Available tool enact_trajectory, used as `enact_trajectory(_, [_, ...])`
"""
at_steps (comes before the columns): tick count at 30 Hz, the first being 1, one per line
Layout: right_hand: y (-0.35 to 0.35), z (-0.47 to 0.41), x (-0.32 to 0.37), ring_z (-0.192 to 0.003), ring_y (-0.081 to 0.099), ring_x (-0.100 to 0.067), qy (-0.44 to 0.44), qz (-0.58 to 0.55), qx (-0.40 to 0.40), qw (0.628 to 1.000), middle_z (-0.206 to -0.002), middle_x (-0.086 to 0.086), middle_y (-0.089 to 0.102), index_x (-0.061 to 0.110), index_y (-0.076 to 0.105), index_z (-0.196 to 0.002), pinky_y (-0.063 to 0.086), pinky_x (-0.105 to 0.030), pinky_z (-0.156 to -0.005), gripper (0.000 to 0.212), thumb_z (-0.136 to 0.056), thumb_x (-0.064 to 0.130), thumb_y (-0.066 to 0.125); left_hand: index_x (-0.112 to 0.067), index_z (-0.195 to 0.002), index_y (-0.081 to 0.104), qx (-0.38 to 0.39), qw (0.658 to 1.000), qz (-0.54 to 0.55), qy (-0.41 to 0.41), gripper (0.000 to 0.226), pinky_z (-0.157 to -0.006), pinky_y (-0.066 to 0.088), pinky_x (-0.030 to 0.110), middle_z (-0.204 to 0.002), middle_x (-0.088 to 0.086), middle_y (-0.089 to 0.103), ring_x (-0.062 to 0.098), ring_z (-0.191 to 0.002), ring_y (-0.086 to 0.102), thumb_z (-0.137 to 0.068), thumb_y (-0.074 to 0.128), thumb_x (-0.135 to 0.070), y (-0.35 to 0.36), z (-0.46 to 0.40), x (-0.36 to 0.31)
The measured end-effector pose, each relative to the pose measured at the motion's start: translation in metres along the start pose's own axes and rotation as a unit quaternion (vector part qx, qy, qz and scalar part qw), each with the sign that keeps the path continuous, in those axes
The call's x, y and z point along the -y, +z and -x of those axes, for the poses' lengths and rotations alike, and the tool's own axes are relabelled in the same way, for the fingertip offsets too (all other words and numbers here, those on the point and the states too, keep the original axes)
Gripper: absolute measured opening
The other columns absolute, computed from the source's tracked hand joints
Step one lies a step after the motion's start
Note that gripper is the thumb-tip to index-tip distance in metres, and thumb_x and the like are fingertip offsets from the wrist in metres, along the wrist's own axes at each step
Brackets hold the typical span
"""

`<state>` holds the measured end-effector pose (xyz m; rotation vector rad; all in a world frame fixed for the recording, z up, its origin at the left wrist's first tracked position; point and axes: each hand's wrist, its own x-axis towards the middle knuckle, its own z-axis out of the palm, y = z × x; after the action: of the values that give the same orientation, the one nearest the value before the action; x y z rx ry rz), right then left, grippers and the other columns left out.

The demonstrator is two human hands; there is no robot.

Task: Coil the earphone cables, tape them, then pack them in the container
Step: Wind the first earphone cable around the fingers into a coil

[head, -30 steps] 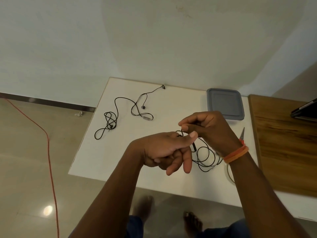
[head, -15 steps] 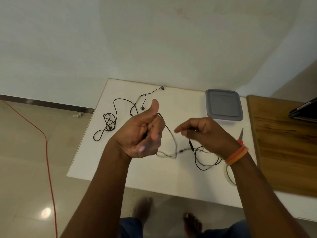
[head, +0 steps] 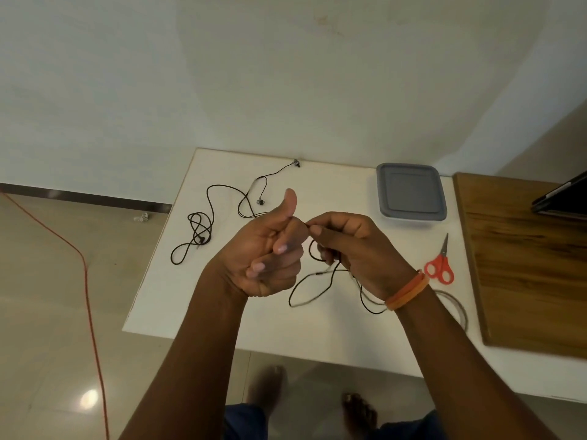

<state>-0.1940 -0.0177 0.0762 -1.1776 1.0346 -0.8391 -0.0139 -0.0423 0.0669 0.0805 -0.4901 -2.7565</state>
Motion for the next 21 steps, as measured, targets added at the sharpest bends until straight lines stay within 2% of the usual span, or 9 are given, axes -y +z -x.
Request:
enact_trajectory(3, [-0.005,-0.001,0.001,-0.069,0.052,-0.014,0.018,0.091,-0.029,0.995,-0.069,0.010,0.062,0.011,0.069,-0.084,0.042,-0.031,-0.067,0.026,-0.097,0.028,0.054,0.001,-0.072,0.061,-0.016,1.000,0.003,0.002,0.071,-0.033,0.022,0.013,-0.044,0.011,0.058,0.015,-0.030,0.033,-0.100,0.025,-0.053,-0.007,-0.001,0.000])
enact_trajectory(6, [-0.007,-0.002,-0.003,-0.073,0.056,-0.011,0.014,0.124,-0.069,0.990,-0.084,-0.002,0.063,0.003,0.068,-0.081,0.045,-0.039,-0.080,0.051,-0.082,0.053,0.058,-0.002,-0.072,0.062,-0.027,0.999,0.001,0.028,0.071,-0.035,0.026,0.016,-0.046,0.008,0.060,0.015,-0.030,0.034,-0.100,0.024,-0.055,-0.011,0.002,-0.005])
enact_trajectory(8, [-0.009,-0.002,-0.003,-0.072,0.057,-0.015,0.014,0.110,-0.080,0.991,-0.089,-0.009,0.063,0.005,0.070,-0.083,0.045,-0.041,-0.082,0.056,-0.076,0.060,0.060,-0.005,-0.072,0.062,-0.048,0.997,0.000,0.065,0.072,-0.035,0.026,0.018,-0.044,0.006,0.058,0.015,-0.027,0.040,-0.101,0.021,-0.057,-0.013,0.005,-0.007])
enact_trajectory(11, [-0.009,-0.002,-0.001,-0.084,0.062,-0.030,0.028,0.128,-0.044,0.990,-0.069,-0.002,0.063,0.009,0.071,-0.080,0.045,-0.036,-0.082,0.050,-0.080,0.057,0.056,-0.007,-0.078,0.066,-0.093,0.986,-0.001,0.142,0.073,-0.035,0.029,0.019,-0.050,0.005,0.061,0.012,-0.032,0.053,-0.100,0.019,-0.057,-0.013,0.005,-0.006])
enact_trajectory(14, [-0.004,0.001,-0.004,-0.069,0.060,-0.003,0.066,0.163,0.038,0.984,-0.059,0.017,0.063,-0.009,0.067,-0.085,0.042,-0.023,-0.076,0.061,-0.089,0.050,0.050,-0.009,-0.080,0.074,-0.175,0.958,-0.012,0.228,0.073,-0.035,0.040,0.017,-0.063,0.003,0.070,0.010,-0.038,0.056,-0.102,0.021,-0.055,-0.003,-0.001,-0.002])
enact_trajectory(15, [-0.002,0.000,-0.005,-0.067,0.059,0.003,0.079,0.170,0.056,0.981,-0.060,0.019,0.064,-0.011,0.066,-0.083,0.040,-0.020,-0.075,0.062,-0.091,0.048,0.048,-0.010,-0.081,0.077,-0.210,0.942,-0.021,0.261,0.074,-0.040,0.047,0.018,-0.072,0.005,0.073,0.012,-0.046,0.063,-0.102,0.021,-0.055,0.000,-0.002,-0.001])
enact_trajectory(17, [-0.002,0.000,-0.008,-0.071,0.062,0.002,0.093,0.175,0.080,0.977,-0.068,0.013,0.069,-0.006,0.065,-0.071,0.040,-0.021,-0.079,0.062,-0.090,0.050,0.047,-0.008,-0.098,0.077,-0.212,0.927,-0.007,0.310,0.074,-0.066,0.061,0.031,-0.107,0.014,0.074,0.026,-0.085,0.074,-0.103,0.020,-0.054,0.005,-0.005,0.000])
enact_trajectory(19, [-0.002,-0.001,-0.011,-0.077,0.064,-0.002,0.105,0.180,0.098,0.973,-0.079,0.006,0.073,0.006,0.062,-0.060,0.042,-0.026,-0.083,0.057,-0.088,0.053,0.047,-0.004,-0.121,0.067,-0.167,0.926,0.008,0.339,0.073,-0.094,0.053,0.050,-0.139,0.021,0.055,0.040,-0.126,0.055,-0.103,0.018,-0.055,0.006,-0.005,-0.001])
enact_trajectory(21, [-0.001,-0.002,-0.013,-0.085,0.065,-0.007,0.122,0.188,0.112,0.968,-0.085,0.004,0.074,0.012,0.066,-0.062,0.045,-0.031,-0.084,0.053,-0.091,0.051,0.045,-0.004,-0.129,0.061,-0.173,0.919,0.008,0.354,0.073,-0.103,0.044,0.058,-0.149,0.023,0.042,0.043,-0.137,0.041,-0.103,0.018,-0.056,0.005,-0.005,-0.002])
